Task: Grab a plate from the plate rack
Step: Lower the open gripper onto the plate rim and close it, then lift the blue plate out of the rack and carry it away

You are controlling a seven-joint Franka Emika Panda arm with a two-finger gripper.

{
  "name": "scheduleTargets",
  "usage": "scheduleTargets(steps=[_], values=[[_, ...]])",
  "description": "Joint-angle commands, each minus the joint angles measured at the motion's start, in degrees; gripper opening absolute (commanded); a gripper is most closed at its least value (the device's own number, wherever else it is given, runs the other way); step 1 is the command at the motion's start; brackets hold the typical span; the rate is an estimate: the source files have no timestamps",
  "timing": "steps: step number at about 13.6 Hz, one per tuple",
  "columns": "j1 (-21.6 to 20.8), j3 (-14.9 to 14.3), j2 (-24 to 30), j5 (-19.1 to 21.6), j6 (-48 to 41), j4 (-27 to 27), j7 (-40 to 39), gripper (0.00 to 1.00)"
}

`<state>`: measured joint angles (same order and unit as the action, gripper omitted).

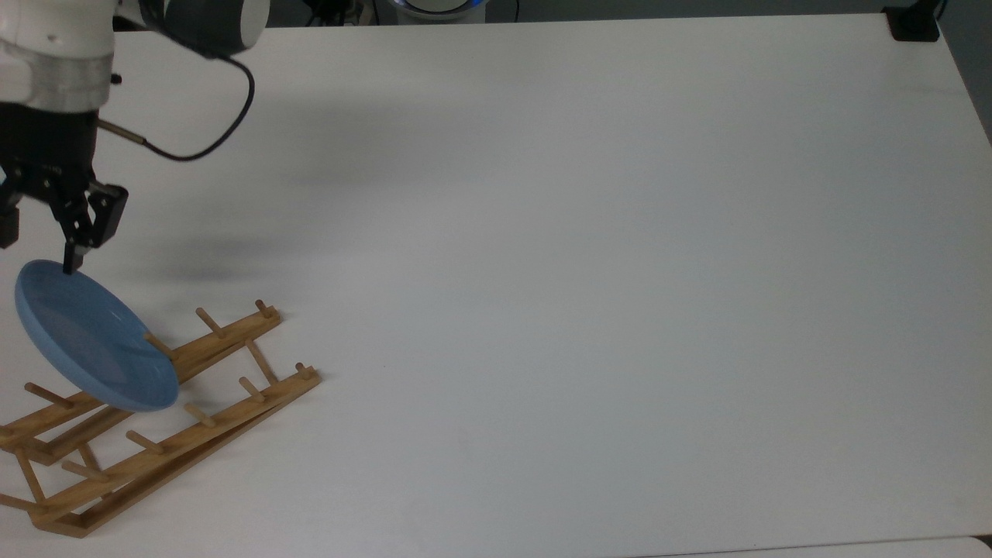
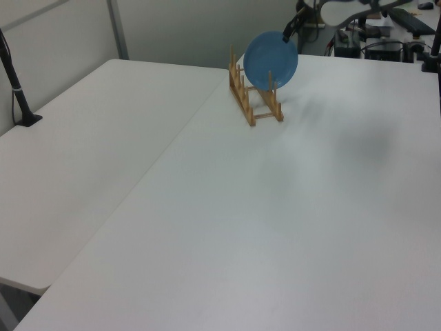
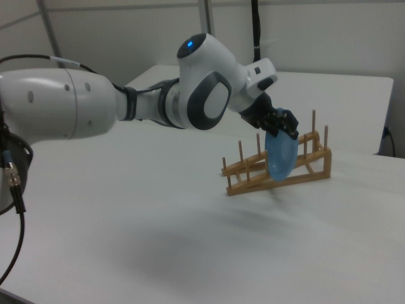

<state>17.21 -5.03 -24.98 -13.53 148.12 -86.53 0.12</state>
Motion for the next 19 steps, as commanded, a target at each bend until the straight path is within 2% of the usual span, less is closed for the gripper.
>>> scheduleTargets(steps=[1,2,4,10,13,16,19], values=[[-0.5,-0.3,-1.6,-3.6,0.9,1.9,4.4,0.57],[-0.5,-0.3,-1.6,-3.8,1.0,1.9,4.7,0.51],[-0.5,-0.3,-1.6,-3.9,1.0,1.9,4.7,0.45],[-0.2,-0.4,-2.2,-5.4,1.1,1.9,4.5,0.45],[0.7,-0.4,-2.7,-5.5,3.9,1.8,4.5,0.44],[1.1,-0.4,-2.7,-5.5,4.3,1.8,4.3,0.26],[1.1,-0.3,-3.3,-7.0,4.8,1.8,4.2,0.18]])
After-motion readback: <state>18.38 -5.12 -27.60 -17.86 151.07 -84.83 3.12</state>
